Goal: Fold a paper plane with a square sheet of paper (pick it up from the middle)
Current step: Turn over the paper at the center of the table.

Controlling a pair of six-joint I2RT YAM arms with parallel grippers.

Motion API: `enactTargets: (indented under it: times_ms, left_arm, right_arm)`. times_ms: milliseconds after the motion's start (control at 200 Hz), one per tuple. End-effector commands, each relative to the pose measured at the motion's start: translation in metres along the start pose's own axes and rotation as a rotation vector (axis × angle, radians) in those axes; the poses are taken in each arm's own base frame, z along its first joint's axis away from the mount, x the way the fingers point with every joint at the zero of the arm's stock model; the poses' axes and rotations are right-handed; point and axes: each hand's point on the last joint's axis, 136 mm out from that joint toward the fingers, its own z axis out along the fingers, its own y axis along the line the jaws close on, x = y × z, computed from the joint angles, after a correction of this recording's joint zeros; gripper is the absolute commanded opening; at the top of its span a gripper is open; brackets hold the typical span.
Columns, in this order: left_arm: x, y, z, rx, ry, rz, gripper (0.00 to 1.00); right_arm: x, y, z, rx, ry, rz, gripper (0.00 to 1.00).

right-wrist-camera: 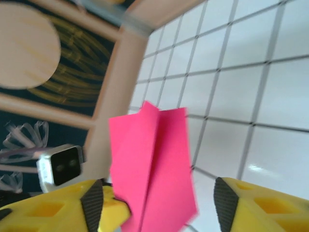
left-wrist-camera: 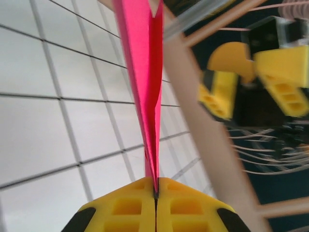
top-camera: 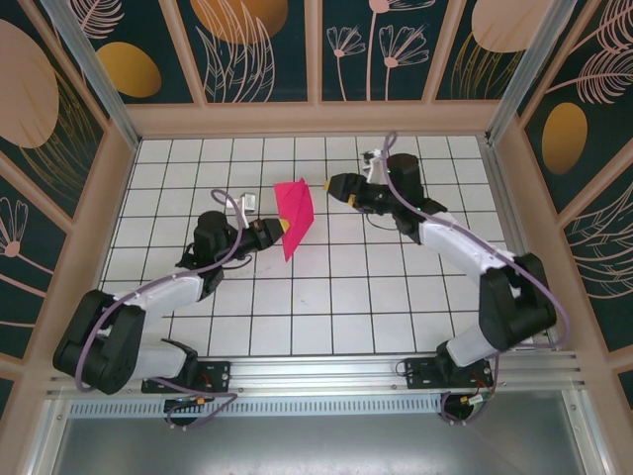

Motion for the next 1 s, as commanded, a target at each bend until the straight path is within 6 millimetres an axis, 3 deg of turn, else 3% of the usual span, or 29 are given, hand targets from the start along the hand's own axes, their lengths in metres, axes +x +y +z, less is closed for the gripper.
enactTargets:
  times_ms: [0, 120, 285, 425, 445, 735, 996]
  left_arm:
    - [-0.008, 0.041, -0.014, -0.329, 0.026, 0.156, 0.08]
    - [-0.030, 0.059, -0.032, -0.563, 0.017, 0.253, 0.08]
    - [-0.054, 0.083, -0.058, -0.903, 0.001, 0.377, 0.08]
    - [-0.051, 0.106, -0.068, -1.138, 0.058, 0.457, 0.08]
    - [-0.059, 0.101, -0.064, -1.143, 0.043, 0.464, 0.08]
    - [-0.043, 0.137, -0.042, -1.386, 0.155, 0.587, 0.10]
    - [0.001, 0.169, 0.005, -1.339, 0.283, 0.552, 0.17]
  right_arm:
    - [-0.006, -0.040, -0.026, 0.238, -0.104, -0.081, 0.70]
    - [-0.009, -0.054, -0.046, 0.329, -0.172, -0.106, 0.79]
    - [-0.010, -0.066, -0.061, 0.385, -0.234, -0.102, 0.98]
    - [-0.007, -0.075, -0.064, 0.412, -0.238, -0.092, 0.99]
    - [-0.008, -0.076, -0.064, 0.414, -0.239, -0.090, 0.99]
    - [-0.004, -0.088, -0.065, 0.441, -0.234, -0.056, 0.99]
    - [-0.004, -0.095, -0.066, 0.457, -0.232, -0.029, 0.99]
